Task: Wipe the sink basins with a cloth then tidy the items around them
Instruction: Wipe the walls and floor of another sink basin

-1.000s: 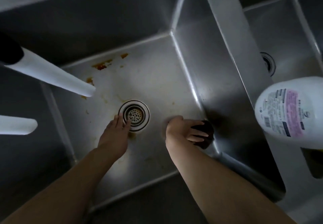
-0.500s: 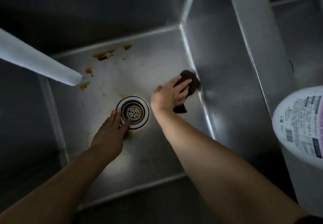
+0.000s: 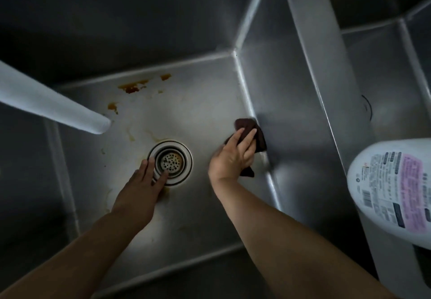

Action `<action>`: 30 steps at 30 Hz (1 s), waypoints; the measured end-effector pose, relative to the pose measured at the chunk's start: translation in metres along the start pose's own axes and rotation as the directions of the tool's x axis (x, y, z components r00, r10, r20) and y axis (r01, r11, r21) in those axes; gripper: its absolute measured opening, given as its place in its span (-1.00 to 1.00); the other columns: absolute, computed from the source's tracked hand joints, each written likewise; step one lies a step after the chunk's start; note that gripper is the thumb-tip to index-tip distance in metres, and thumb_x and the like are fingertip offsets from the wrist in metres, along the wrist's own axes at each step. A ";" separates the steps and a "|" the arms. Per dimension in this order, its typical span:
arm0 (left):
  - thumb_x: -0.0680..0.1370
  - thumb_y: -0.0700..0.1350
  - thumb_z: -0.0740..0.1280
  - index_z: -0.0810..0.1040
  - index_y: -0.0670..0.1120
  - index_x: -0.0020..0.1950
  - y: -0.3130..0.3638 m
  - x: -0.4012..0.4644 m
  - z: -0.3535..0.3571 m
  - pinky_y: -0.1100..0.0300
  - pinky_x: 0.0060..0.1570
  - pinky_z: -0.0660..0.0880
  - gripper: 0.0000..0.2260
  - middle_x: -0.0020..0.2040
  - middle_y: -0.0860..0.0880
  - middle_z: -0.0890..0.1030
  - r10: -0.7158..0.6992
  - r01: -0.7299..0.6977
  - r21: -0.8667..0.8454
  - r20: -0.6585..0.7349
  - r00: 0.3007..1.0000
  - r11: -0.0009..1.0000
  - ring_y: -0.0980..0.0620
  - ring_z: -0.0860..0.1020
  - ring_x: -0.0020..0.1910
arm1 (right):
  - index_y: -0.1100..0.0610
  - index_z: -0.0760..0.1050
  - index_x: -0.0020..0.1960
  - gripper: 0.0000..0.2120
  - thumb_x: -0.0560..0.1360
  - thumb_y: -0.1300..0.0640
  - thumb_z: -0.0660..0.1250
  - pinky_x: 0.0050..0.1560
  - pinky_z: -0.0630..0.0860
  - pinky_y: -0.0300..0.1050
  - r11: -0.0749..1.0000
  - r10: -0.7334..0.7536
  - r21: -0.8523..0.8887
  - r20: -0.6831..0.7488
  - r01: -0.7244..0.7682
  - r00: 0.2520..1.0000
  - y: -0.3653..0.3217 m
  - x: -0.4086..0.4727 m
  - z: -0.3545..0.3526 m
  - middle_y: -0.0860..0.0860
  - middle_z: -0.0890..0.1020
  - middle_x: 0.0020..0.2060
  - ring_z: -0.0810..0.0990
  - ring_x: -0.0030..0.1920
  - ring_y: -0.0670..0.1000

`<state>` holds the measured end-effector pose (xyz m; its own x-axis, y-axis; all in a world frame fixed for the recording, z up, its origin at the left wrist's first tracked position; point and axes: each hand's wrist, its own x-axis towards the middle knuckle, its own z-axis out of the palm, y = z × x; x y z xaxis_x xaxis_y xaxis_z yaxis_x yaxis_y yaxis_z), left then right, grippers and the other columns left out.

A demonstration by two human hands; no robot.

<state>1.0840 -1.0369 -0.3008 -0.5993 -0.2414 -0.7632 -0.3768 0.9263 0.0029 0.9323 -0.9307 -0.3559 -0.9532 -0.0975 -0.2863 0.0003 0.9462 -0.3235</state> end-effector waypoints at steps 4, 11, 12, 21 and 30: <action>0.57 -0.29 0.08 -0.31 0.00 0.53 0.000 0.000 -0.004 0.11 0.47 -0.03 -0.31 0.49 -0.25 -0.36 0.019 -0.019 0.028 0.012 1.000 0.999 -0.19 -0.32 0.49 | 0.15 0.03 0.53 -0.40 0.54 0.21 0.15 0.35 0.05 0.08 0.998 -0.039 -0.041 0.008 0.039 0.999 -0.027 0.029 0.002 0.11 -0.11 0.53 0.00 0.46 0.19; 0.57 -0.33 0.09 -0.31 0.04 0.52 -0.003 0.006 0.002 0.14 0.46 0.01 -0.28 0.50 -0.22 -0.37 0.010 -0.010 0.003 0.004 1.000 1.000 -0.17 -0.32 0.50 | 0.15 0.00 0.53 -0.39 0.53 0.23 0.14 0.38 0.06 0.07 0.965 -0.230 -0.123 0.026 0.231 0.973 -0.078 0.102 -0.003 0.14 -0.12 0.53 0.01 0.46 0.20; 0.58 -0.32 0.10 -0.31 0.04 0.53 -0.003 0.007 0.003 0.13 0.46 -0.01 -0.29 0.50 -0.22 -0.37 0.009 -0.009 -0.001 0.005 1.000 1.000 -0.17 -0.32 0.50 | 0.16 -0.02 0.53 -0.37 0.53 0.26 0.14 0.38 0.07 0.07 0.969 -0.219 -0.113 0.029 0.221 0.975 -0.089 0.110 -0.001 0.15 -0.13 0.52 0.00 0.46 0.20; 0.62 -0.19 0.15 -0.35 0.04 0.51 -0.006 0.015 0.017 0.08 0.48 -0.08 -0.29 0.35 -0.20 -0.49 0.004 -0.004 0.048 -0.002 1.000 0.999 -0.21 -0.34 0.48 | 0.13 -0.06 0.54 -0.27 0.46 0.34 0.19 0.37 0.13 0.02 0.963 -0.266 -0.027 0.024 0.266 0.964 -0.121 0.128 0.004 0.15 -0.09 0.52 0.11 0.41 0.18; 0.62 -0.22 0.12 -0.28 0.04 0.53 -0.002 0.011 0.012 0.10 0.47 0.02 -0.33 0.50 -0.25 -0.34 0.003 -0.003 0.041 -0.006 1.000 0.999 -0.21 -0.29 0.50 | 0.12 -0.03 0.54 -0.27 0.47 0.15 0.26 0.39 0.17 0.01 0.834 -0.505 -0.180 0.134 0.522 0.853 -0.091 0.125 -0.016 0.11 0.07 0.48 0.16 0.38 0.20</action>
<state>1.0868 -1.0380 -0.3163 -0.6044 -0.2401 -0.7596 -0.3456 0.9381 -0.0216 0.8083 -1.0237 -0.3482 -0.7725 -0.6021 -0.2018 -0.5514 0.7937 -0.2570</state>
